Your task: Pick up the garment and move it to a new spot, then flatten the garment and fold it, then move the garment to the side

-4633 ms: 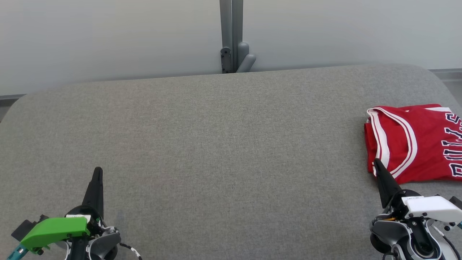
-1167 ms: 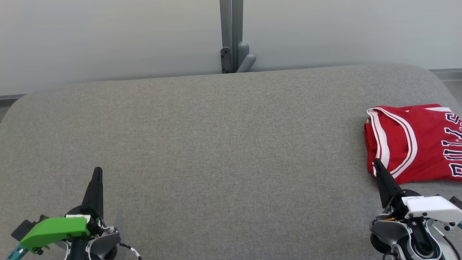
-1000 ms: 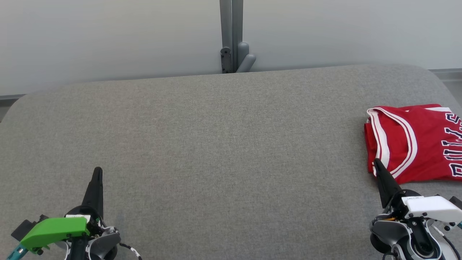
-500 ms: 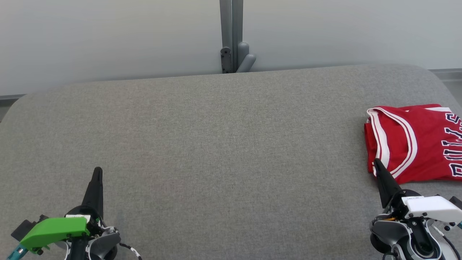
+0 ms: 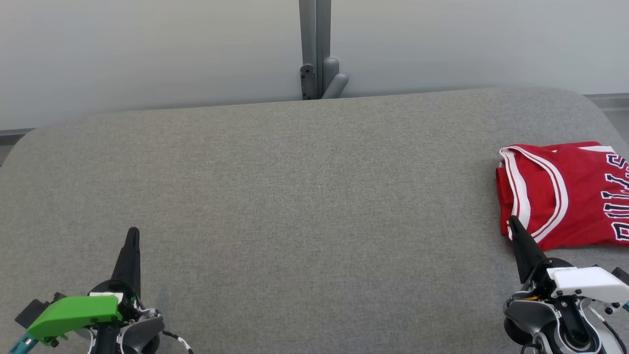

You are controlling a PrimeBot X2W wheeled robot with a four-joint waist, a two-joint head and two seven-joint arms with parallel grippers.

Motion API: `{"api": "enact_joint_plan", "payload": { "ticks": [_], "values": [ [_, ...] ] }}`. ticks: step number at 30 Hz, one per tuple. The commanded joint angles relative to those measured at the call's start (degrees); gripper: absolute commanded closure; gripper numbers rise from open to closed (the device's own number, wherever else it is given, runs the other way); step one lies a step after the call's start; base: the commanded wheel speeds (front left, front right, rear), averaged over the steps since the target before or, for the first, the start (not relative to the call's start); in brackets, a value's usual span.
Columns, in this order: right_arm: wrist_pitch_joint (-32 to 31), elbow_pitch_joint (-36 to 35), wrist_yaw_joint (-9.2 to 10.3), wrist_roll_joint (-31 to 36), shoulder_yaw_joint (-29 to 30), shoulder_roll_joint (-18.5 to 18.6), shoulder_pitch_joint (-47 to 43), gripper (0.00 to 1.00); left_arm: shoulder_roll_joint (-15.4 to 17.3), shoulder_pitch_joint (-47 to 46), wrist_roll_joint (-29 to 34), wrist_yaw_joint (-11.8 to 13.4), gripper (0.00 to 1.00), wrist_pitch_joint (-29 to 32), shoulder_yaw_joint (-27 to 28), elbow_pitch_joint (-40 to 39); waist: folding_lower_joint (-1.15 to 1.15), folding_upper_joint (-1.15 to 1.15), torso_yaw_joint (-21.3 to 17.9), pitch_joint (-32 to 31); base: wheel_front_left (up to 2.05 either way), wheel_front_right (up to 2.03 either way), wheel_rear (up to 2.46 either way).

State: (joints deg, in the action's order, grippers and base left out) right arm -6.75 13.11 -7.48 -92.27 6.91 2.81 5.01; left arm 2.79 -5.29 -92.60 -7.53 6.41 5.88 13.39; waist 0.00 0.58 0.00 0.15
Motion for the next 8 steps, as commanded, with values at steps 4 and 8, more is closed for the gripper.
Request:
{"api": "enact_joint_plan", "payload": {
  "ticks": [4,8],
  "values": [
    [-0.18,-0.21,-0.02,-0.41,0.10,0.12,0.43,1.00,0.21,-0.68,0.19,0.08,1.00,0.04,0.30,-0.05,0.00,-0.58,0.00,0.00,0.00,0.00,0.00],
    [-0.18,-0.21,-0.02,-0.41,0.10,0.12,0.43,1.00,0.21,-0.68,0.19,0.08,1.00,0.03,0.31,-0.05,0.00,-0.58,0.00,0.00,0.00,0.00,0.00]
  ]
}}
